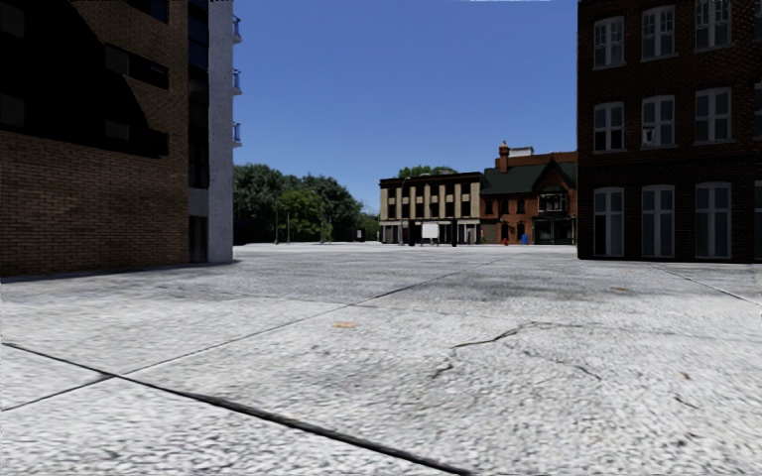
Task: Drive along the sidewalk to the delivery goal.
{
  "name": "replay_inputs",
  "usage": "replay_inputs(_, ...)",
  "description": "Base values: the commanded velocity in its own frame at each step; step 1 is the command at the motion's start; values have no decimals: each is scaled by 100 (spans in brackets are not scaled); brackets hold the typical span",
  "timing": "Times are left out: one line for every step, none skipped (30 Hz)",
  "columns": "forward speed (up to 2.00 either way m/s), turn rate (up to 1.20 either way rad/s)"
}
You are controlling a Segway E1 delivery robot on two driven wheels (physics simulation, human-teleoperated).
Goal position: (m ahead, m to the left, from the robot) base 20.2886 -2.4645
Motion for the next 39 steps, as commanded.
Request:
replay_inputs(200,-40)
replay_inputs(200,-40)
replay_inputs(200,-40)
replay_inputs(200,-40)
replay_inputs(200,-40)
replay_inputs(200,-40)
replay_inputs(200,-40)
replay_inputs(200,-40)
replay_inputs(200,-40)
replay_inputs(200,-37)
replay_inputs(200,-37)
replay_inputs(200,0)
replay_inputs(200,0)
replay_inputs(200,0)
replay_inputs(200,0)
replay_inputs(200,0)
replay_inputs(200,0)
replay_inputs(200,0)
replay_inputs(200,0)
replay_inputs(200,0)
replay_inputs(200,0)
replay_inputs(200,0)
replay_inputs(200,0)
replay_inputs(200,0)
replay_inputs(200,0)
replay_inputs(200,0)
replay_inputs(200,0)
replay_inputs(200,0)
replay_inputs(200,0)
replay_inputs(200,0)
replay_inputs(200,0)
replay_inputs(200,0)
replay_inputs(200,0)
replay_inputs(200,0)
replay_inputs(200,0)
replay_inputs(200,0)
replay_inputs(200,0)
replay_inputs(200,0)
replay_inputs(200,0)
